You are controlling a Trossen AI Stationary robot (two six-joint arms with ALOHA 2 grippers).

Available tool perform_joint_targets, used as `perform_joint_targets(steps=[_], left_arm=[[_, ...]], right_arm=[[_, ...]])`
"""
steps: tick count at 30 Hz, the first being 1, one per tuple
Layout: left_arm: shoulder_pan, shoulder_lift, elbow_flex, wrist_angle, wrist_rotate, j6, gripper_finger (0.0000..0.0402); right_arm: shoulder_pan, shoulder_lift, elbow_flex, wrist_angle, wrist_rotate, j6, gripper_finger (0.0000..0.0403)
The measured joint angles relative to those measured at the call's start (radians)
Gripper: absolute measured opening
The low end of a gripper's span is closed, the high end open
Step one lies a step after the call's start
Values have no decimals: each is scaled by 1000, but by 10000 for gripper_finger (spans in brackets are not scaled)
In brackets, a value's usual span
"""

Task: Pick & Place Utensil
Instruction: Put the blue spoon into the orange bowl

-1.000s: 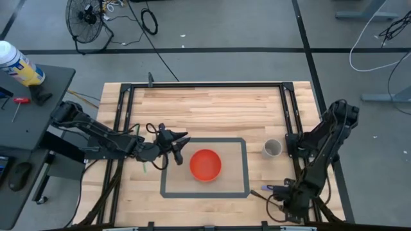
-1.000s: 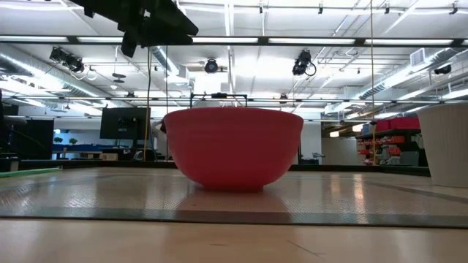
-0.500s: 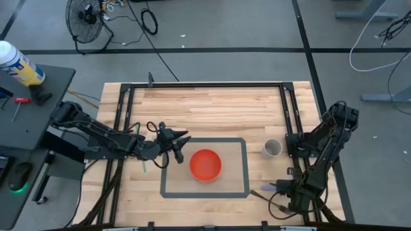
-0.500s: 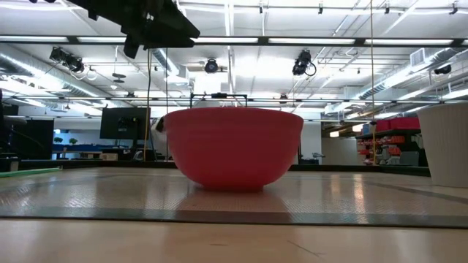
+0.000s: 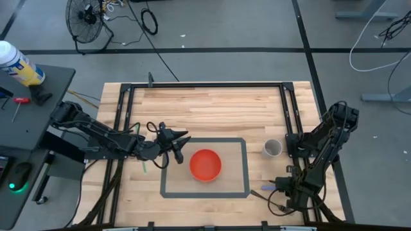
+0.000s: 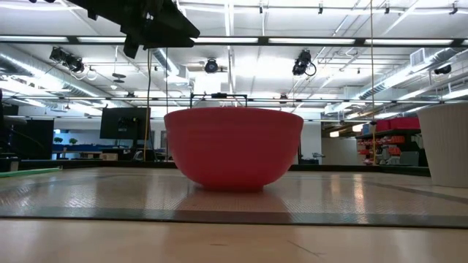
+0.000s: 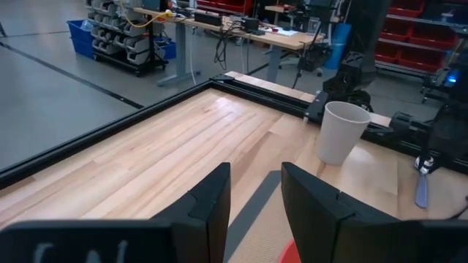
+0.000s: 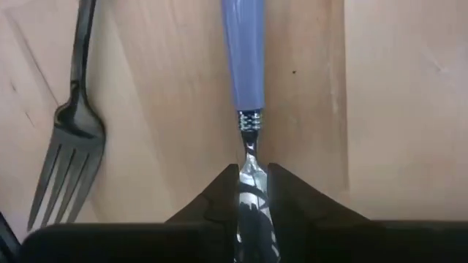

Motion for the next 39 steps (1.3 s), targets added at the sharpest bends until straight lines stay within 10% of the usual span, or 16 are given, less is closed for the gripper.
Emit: perform_joint_targets(steps=[39], left_arm=[[0, 0, 0, 0, -1, -1, 126]], right_arm=[[-24, 1, -44, 130, 202, -125, 15]])
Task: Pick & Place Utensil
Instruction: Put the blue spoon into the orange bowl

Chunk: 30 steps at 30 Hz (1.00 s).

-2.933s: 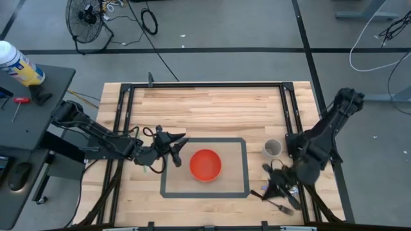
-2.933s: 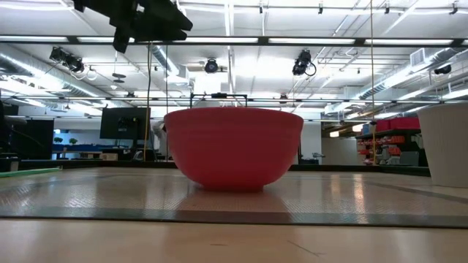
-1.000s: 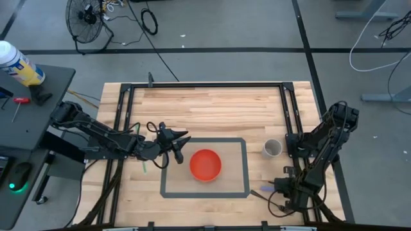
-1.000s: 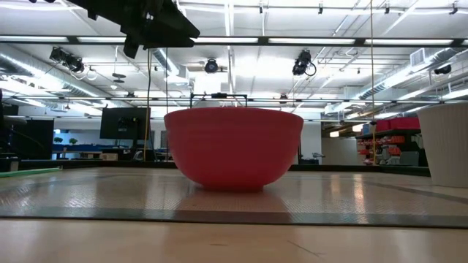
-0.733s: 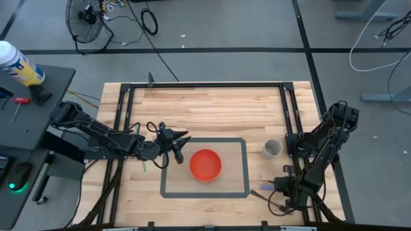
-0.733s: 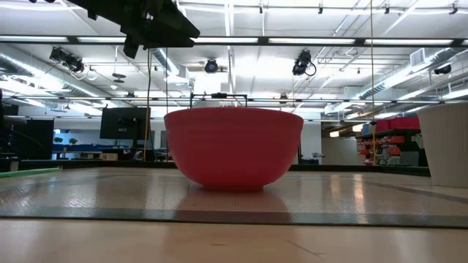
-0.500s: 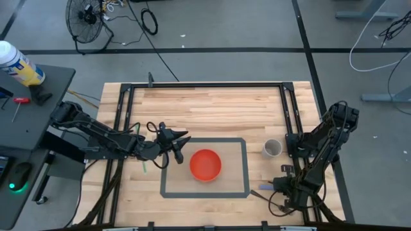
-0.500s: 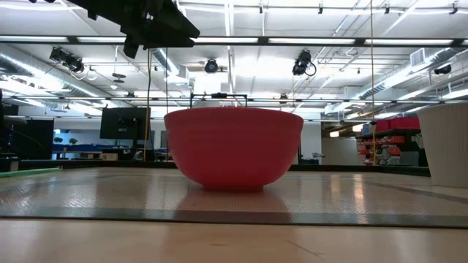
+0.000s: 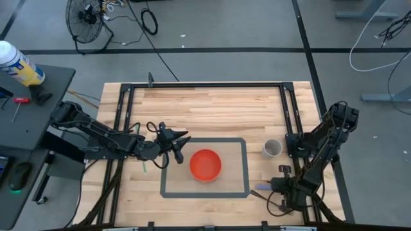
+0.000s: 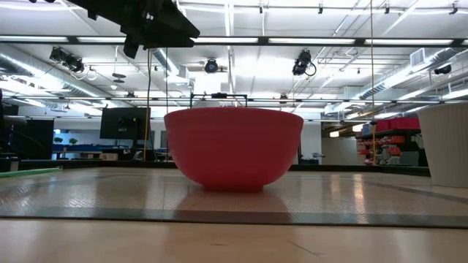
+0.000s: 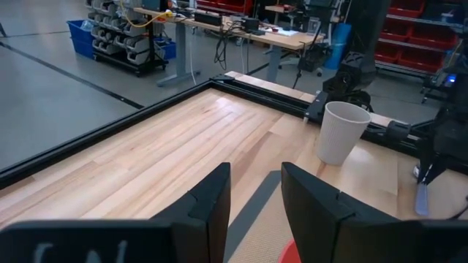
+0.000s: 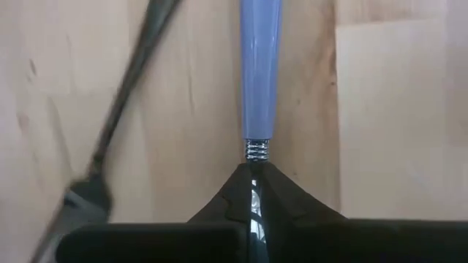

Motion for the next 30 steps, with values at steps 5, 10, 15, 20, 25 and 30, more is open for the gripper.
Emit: perform_joint_targets(steps=[5, 10, 15, 20, 25, 30], left_arm=[[0, 0, 0, 1, 0, 6, 126], [-7, 0, 0, 5, -1, 41, 126], [-34, -1, 0, 14, -25, 83, 126], [-58, -15, 0, 10, -65, 109, 126], [-108, -79, 0, -32, -92, 116, 126], [-191, -134, 1, -168, -155, 76, 126]], right_arm=[[-28, 0, 15, 35, 10, -6, 15], [-55, 0, 69, 35, 59, -58, 15], [-116, 0, 172, 36, 153, -207, 14], [-229, 0, 303, 39, 276, -457, 14], [-365, 0, 369, 169, 334, -716, 16], [-499, 0, 370, 371, 336, -889, 17]])
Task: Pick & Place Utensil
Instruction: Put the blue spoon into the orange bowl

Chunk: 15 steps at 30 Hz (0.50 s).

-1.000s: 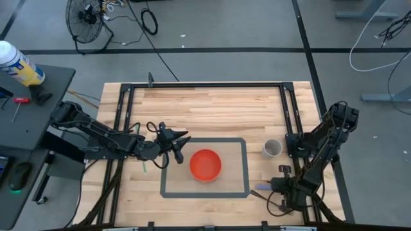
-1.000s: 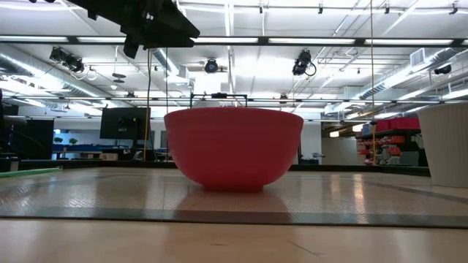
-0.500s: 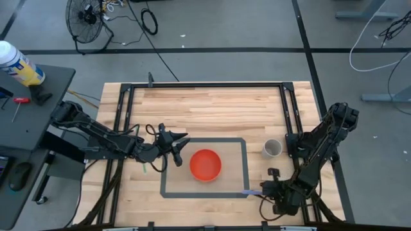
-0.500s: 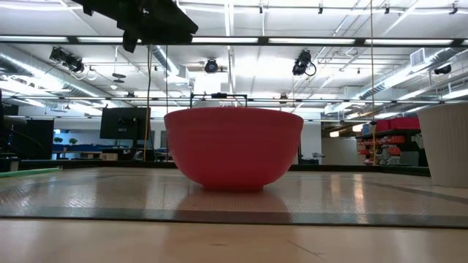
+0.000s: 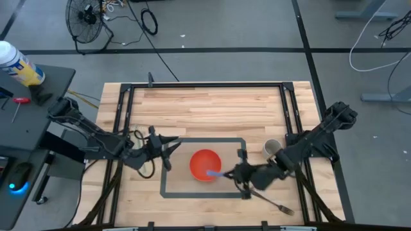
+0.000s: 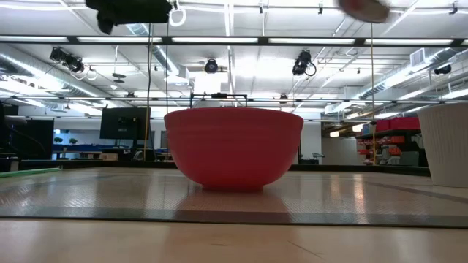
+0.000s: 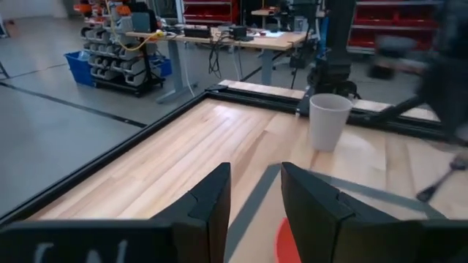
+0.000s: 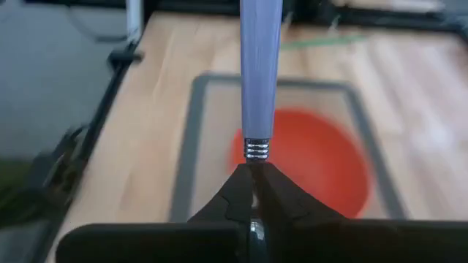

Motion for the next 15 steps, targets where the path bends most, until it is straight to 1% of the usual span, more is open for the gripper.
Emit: perform_joint_targets(steps=[3, 6, 7, 9, 15], left_arm=[[-48, -22, 0, -63, -41, -23, 126], [-83, -35, 0, -71, -87, -27, 126], [-90, -35, 0, -73, -93, -27, 126], [-105, -33, 0, -79, -99, -26, 126], [-150, -42, 0, -124, -124, -26, 126]], right_arm=[[-66, 15, 1, 80, -5, -83, 17], [-122, 79, 2, 195, -74, -160, 17], [-141, 107, 2, 243, -110, -172, 18], [-171, 154, 2, 300, -142, -177, 18], [-233, 270, 0, 401, -157, -186, 18]])
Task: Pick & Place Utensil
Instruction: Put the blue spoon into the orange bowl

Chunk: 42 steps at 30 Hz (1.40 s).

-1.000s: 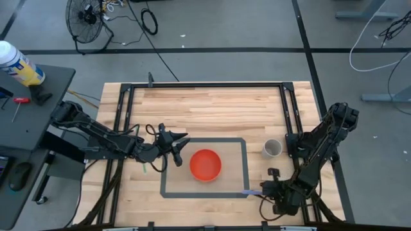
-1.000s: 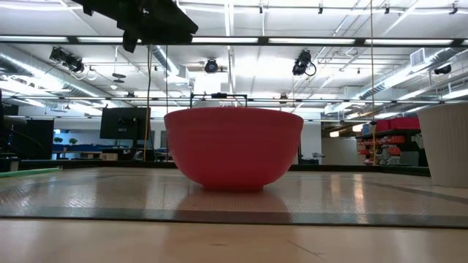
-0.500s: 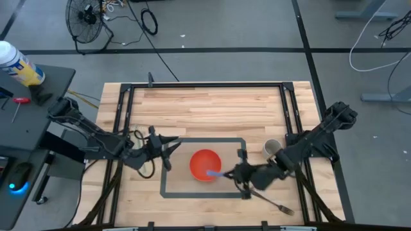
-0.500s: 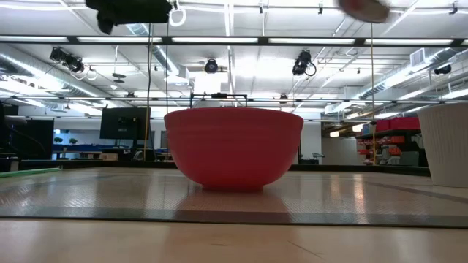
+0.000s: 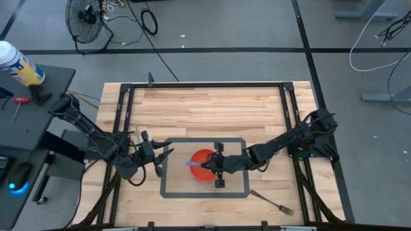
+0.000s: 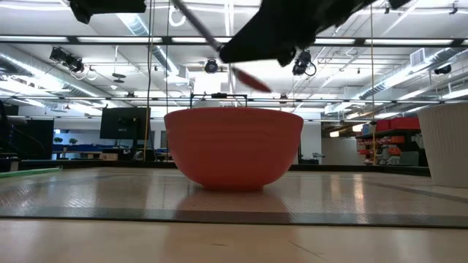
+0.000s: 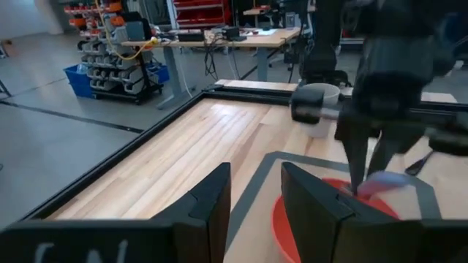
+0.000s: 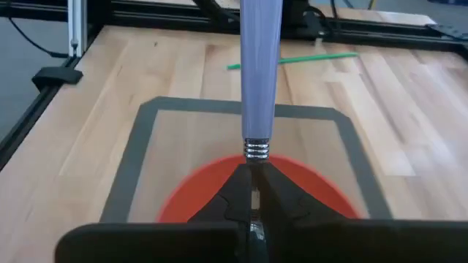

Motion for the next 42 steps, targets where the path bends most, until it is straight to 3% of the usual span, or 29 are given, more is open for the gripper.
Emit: perform_joint_targets(steps=[10, 15, 28, 42], left_arm=[[-40, -18, 0, -9, -48, 0, 126], [-40, -18, 0, -10, -48, -1, 126], [-39, -17, 0, -10, -55, -1, 126], [-39, -17, 0, -9, -55, -2, 126]], right_arm=[[-75, 139, 0, 36, -34, 43, 18], [-104, 148, 0, 8, -118, 120, 18], [-108, 159, 0, -27, -151, 107, 20], [-108, 159, 0, -34, -159, 103, 78]])
